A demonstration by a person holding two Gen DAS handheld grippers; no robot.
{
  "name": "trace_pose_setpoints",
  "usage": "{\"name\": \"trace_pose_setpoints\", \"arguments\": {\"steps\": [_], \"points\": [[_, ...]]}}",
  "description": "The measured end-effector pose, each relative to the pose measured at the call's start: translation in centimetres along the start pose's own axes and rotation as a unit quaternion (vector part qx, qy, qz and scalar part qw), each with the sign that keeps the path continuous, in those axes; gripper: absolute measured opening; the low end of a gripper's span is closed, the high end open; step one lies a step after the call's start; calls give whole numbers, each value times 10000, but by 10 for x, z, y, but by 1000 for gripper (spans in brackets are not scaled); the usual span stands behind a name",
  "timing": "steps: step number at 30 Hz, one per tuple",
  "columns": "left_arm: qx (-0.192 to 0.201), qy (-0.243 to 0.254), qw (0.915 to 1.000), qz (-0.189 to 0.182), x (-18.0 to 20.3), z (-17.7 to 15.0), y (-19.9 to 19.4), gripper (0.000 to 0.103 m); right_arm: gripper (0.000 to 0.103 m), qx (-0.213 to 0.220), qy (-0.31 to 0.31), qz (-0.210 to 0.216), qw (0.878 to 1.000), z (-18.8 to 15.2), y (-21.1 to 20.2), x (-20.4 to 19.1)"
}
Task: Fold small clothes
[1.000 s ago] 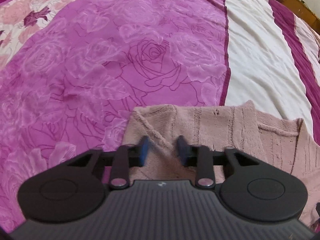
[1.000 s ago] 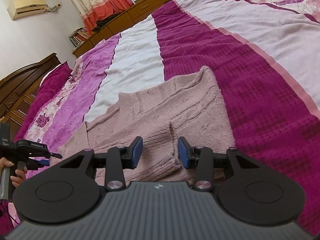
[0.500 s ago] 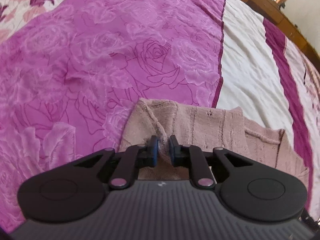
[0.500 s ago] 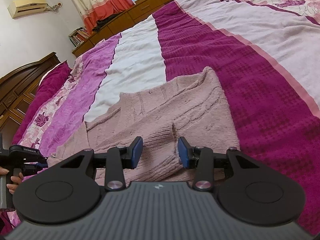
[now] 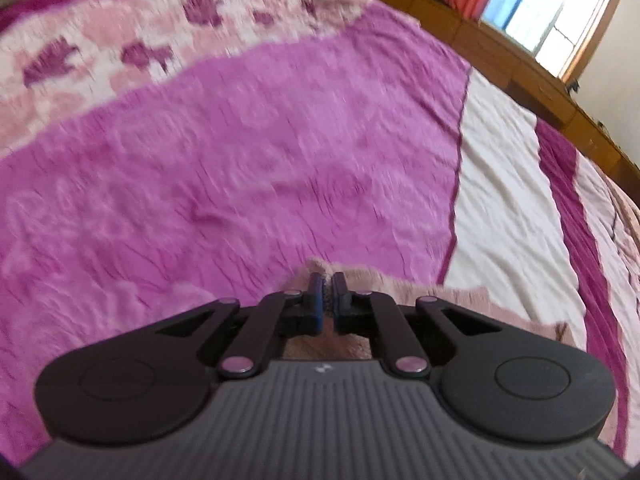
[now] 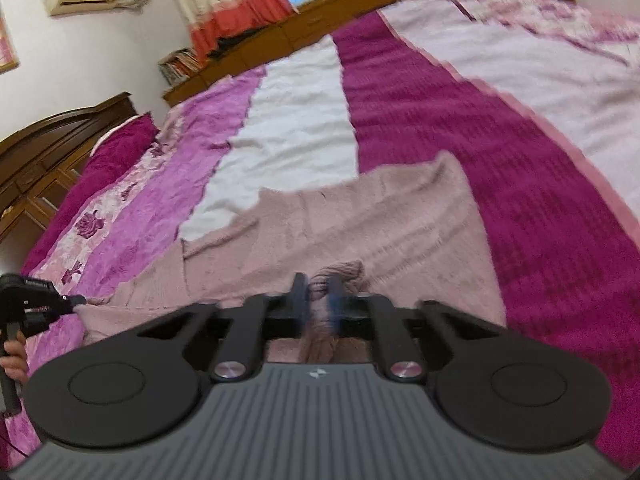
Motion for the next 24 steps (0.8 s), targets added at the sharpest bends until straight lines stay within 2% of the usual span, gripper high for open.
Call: {"name": "trace_pose_setpoints", "arguments": {"steps": [2,3,5,7,9,12,14,15,16,17,18,19,20,24], "points": [[180,40,9998,123,-1,7,-2,6,7,314,-252,-128,9991,11,-8,-7],[230,85,9995,201,-2,9,-1,2,7,460,-377,-257,9979,16,-11,-10],[335,159,9985,408,-4,12,4,2,7,546,-479,-371,9967,23,-10,-12],[259,222,9981,514,-7,10,10,2,6,496,-487,-477,9964,23,-4,-9],[79,190,9989,425,-9,5,13,2,6,417,-562,-667,9953,20,1,-3],[-19,367,9986,369,-9,-2,14,5,8,103,-141,-537,9984,12,5,11],[-73,513,9979,380,-8,-3,15,5,15,-24,193,-554,9983,8,4,22],[-117,531,9980,334,-7,-5,15,10,26,-72,285,-523,9982,7,4,25],[-174,534,9981,256,-6,-5,15,20,41,-103,371,-480,9981,7,3,28],[-229,535,9982,170,-5,-6,16,27,48,-113,419,-417,9982,5,3,28],[-261,542,9981,120,-4,-8,16,40,54,-108,445,-328,9984,5,2,28],[-280,562,9980,101,-3,-9,16,49,54,-101,449,-229,9987,5,1,26],[-298,604,9977,105,-3,-11,17,52,54,-119,413,-155,9990,4,1,23],[-597,620,9962,108,-3,-26,29,52,53,-326,192,-141,9992,-2,11,14]]}}
Point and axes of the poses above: each gripper's, at about its wrist camera, not at the fingertips, and y roughly the way its jaws point, x to its right, z to its top, the point moved 7 cm from there along y, roughly the way its jaws point, and after that the axes turned 8 degrees about -y, right-handed, at the moved point
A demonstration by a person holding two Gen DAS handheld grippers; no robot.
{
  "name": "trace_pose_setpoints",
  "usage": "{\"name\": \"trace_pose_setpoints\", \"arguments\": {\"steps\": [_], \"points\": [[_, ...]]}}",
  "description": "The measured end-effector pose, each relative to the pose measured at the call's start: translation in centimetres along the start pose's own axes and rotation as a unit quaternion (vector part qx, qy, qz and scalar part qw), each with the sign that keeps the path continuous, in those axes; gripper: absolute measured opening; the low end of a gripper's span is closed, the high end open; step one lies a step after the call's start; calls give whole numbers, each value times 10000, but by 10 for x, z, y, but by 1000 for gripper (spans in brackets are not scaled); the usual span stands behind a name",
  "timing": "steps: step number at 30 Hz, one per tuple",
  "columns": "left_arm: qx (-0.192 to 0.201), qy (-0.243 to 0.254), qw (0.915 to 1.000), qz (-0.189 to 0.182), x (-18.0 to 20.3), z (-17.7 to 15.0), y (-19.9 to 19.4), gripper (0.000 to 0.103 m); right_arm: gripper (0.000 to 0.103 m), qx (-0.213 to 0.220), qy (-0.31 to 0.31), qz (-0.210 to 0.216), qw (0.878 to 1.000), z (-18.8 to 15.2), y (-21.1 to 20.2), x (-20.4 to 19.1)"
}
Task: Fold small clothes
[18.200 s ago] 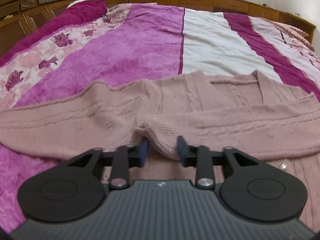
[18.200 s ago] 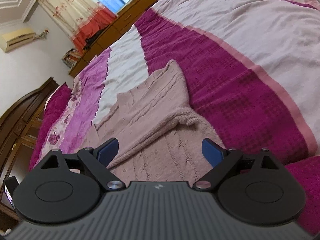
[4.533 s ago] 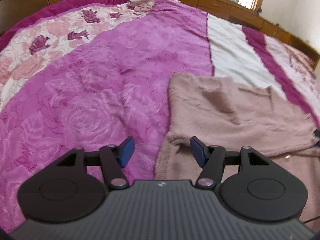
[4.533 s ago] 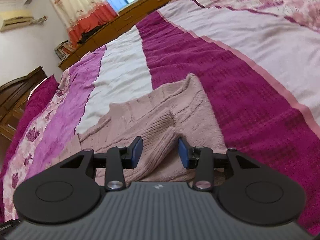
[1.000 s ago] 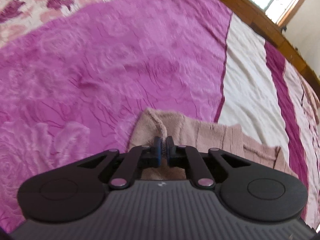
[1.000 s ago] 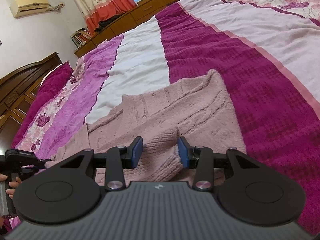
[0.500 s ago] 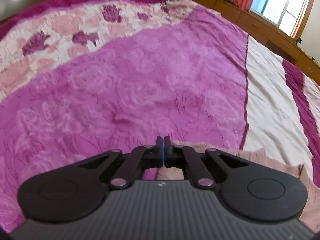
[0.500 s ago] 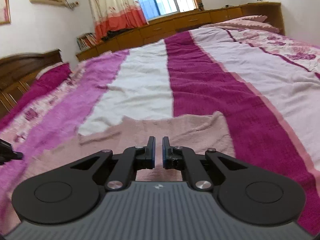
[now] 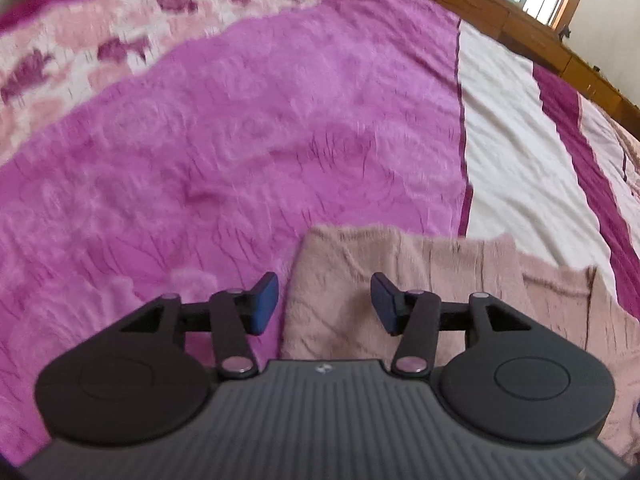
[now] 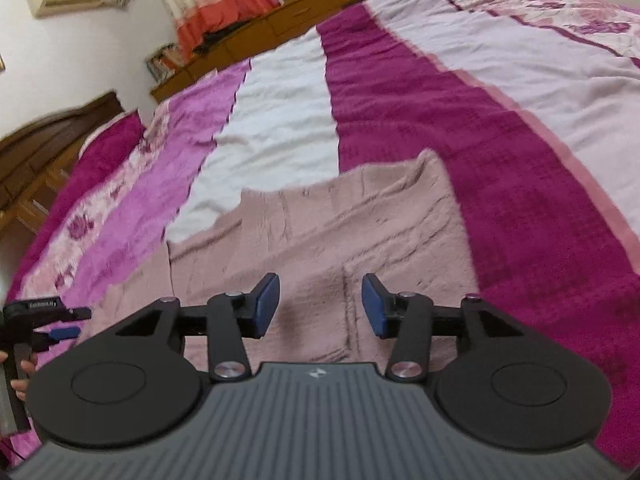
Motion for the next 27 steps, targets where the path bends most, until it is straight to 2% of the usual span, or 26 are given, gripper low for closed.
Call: {"name": "trace_pose_setpoints", "arguments": {"steps": [2,3,4,6,8,10,13,15,17,18,20,21,22,25,27], "points": [[-125,-91,9997,-194,1,-7,7,49,44,-50,-105,31,9999,-5,6,-4],[-36,-61,9998,-178,1,-9,6,20,25,-53,-200,3,9998,-6,7,-7],[78,-21,9999,-97,-1,-9,5,11,15,-48,-322,34,9995,-6,8,-11],[287,-264,9991,-136,-7,-8,0,10,11,113,-417,156,9989,-1,4,-18],[567,-442,9974,-4,-16,-6,-6,10,11,592,-573,225,9963,9,-13,-27],[686,-544,9961,61,-23,-7,-7,10,11,1092,-780,218,9907,19,-30,-37],[793,-679,9945,109,-26,-9,-6,10,11,1437,-1066,-63,9839,22,-36,-42],[828,-588,9947,180,-23,-10,-3,10,11,1103,-932,-207,9893,18,-19,-34],[835,-408,9953,278,-20,-11,0,11,12,341,-566,-259,9975,6,10,-16],[829,-347,9955,305,-19,-11,1,12,12,122,-367,-318,9987,1,21,-7],[794,-262,9959,333,-18,-11,2,13,13,176,-37,-113,9998,-3,24,5],[764,-232,9963,328,-18,-10,1,15,16,173,79,-71,9998,-1,22,7],[716,-214,9967,323,-18,-10,1,18,24,195,151,-74,9997,-1,18,7],[616,-222,9975,258,-19,-8,-7,25,45,566,145,-377,9976,8,-2,9],[547,-159,9981,226,-18,-8,-14,31,45,725,30,-436,9964,13,-14,8]]}}
Point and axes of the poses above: each gripper's, at about its wrist camera, not at the fingertips, and y roughly the way its jaws point, x to its right, z to its top, the point moved 7 cm from there along y, roughly the way its jaws point, and after that the axes turned 8 degrees about -y, right-handed, at the moved point
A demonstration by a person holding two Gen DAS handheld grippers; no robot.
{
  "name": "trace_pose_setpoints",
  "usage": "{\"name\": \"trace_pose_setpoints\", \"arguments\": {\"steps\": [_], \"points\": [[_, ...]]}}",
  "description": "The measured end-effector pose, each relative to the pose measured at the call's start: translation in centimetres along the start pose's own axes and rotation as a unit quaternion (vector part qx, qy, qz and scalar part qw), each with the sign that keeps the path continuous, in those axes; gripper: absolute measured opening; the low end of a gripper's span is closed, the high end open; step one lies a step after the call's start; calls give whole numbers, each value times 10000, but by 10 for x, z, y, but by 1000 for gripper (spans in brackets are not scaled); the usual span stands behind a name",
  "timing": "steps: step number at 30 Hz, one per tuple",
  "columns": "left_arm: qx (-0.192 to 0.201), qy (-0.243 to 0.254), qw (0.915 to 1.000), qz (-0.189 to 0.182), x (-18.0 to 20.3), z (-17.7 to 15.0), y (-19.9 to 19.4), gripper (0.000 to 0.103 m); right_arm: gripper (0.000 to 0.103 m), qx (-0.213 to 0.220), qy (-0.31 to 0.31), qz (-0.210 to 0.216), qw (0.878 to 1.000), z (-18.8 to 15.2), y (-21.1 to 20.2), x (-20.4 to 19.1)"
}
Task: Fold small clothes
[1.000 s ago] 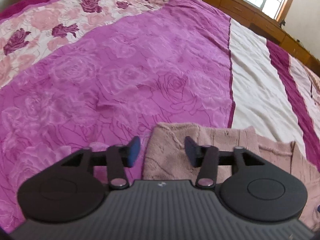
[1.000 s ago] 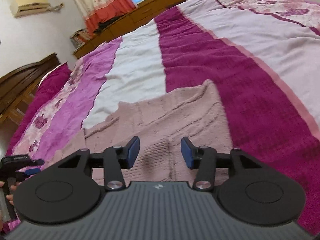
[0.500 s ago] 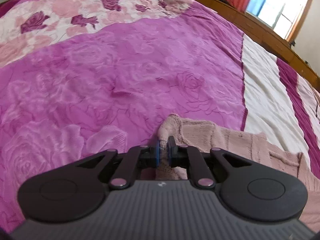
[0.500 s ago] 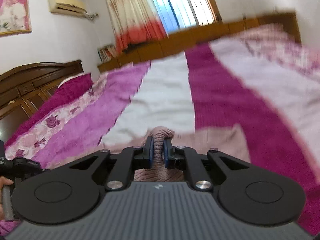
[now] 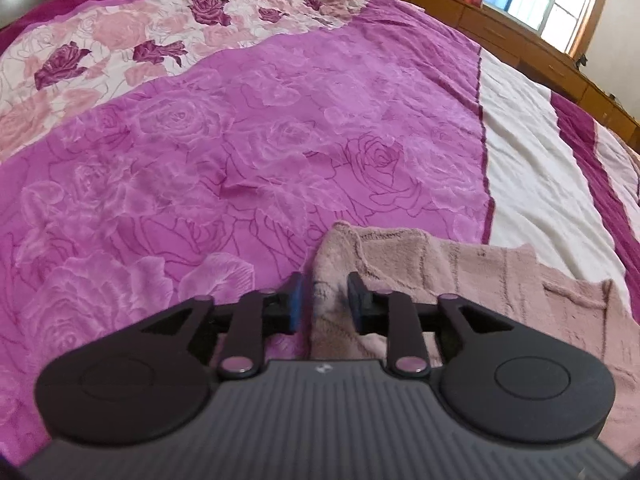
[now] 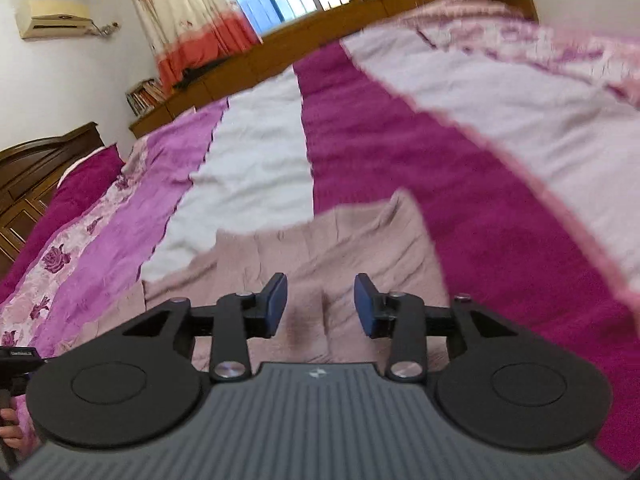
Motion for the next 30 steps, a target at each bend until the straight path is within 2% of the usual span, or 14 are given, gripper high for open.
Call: {"name": "trace_pose_setpoints", "arguments": {"steps": [3,7,10,14,16,23,30], "points": [[-66,243,9997,-62,5,-3,-15,36,45,-40,-136,175,9997,5,-9,-5],[-123,694,9975,1,9,-14,-34,37,45,-137,-598,284,9977,-1,-16,-21],[-248,831,9962,66,7,-25,-42,37,45,-265,-745,289,9964,-10,-9,-30],[-416,940,9946,114,2,-39,-42,37,45,-507,-774,-15,9957,-24,3,-23],[-377,1063,9934,195,0,-44,-39,41,45,-543,-783,-184,9953,-28,7,-16],[-332,966,9947,144,-4,-41,-50,40,46,-560,-487,-94,9972,-21,-5,-10],[-95,888,9960,95,-13,-22,-93,40,49,-459,-298,137,9984,-9,-42,-4]]}}
Point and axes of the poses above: each gripper's, at about its wrist camera, not at the fingertips, and y roughly the way its jaws point, x to its right, z to its top, the point moved 7 cm from there along y, roughly the way its jaws point, and after that the axes turned 8 degrees about -y, right-handed, at the moved point
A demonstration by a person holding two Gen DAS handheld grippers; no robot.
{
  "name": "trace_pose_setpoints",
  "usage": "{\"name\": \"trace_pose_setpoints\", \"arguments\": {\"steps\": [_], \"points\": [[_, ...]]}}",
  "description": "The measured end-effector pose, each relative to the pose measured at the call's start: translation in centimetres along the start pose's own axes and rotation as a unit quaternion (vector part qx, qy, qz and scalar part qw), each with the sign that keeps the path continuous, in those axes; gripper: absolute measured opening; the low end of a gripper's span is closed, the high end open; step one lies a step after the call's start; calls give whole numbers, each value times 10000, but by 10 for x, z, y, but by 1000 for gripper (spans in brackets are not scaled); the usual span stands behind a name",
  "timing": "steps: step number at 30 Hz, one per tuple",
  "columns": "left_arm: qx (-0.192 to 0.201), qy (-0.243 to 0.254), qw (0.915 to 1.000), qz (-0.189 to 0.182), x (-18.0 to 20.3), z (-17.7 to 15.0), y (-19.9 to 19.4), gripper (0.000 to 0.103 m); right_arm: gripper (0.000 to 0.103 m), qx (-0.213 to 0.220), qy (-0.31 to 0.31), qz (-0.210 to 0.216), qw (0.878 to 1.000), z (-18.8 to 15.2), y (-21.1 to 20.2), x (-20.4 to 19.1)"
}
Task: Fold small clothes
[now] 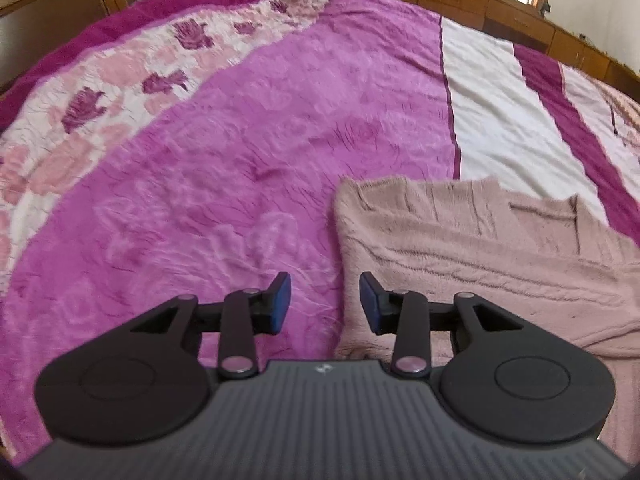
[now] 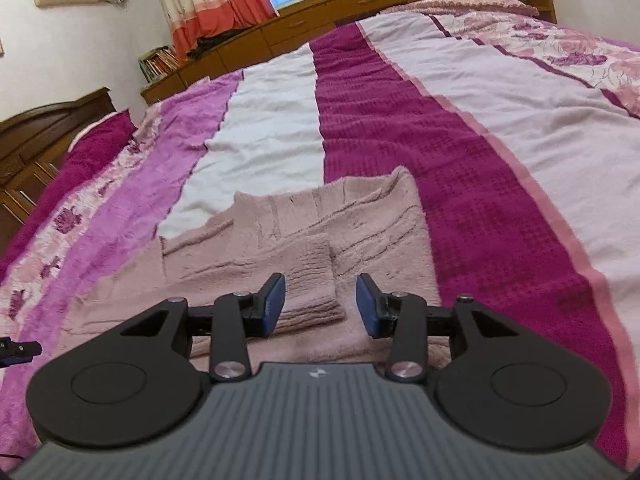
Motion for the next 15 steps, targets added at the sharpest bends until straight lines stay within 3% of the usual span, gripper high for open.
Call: {"name": "trace_pose_setpoints", "arguments": {"steps": [3,15], "points": [[100,-151,9998,-7,-9,5,-23,40,57,33,-48,32,10000,-1,-20,0],[341,-112,9993,44,-32,-9,-112,40,58,370,-180,384,9984,-2,-117,-11]]}}
Point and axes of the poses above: each gripper's, at about its wrist camera, not at the fingertips, and y roughly the way its jaws point, x to its right, z to its top, the point moved 7 cm from there along y, roughly the way its jaws point, and after that the axes turned 8 degrees about -y, right-handed, at the moved point
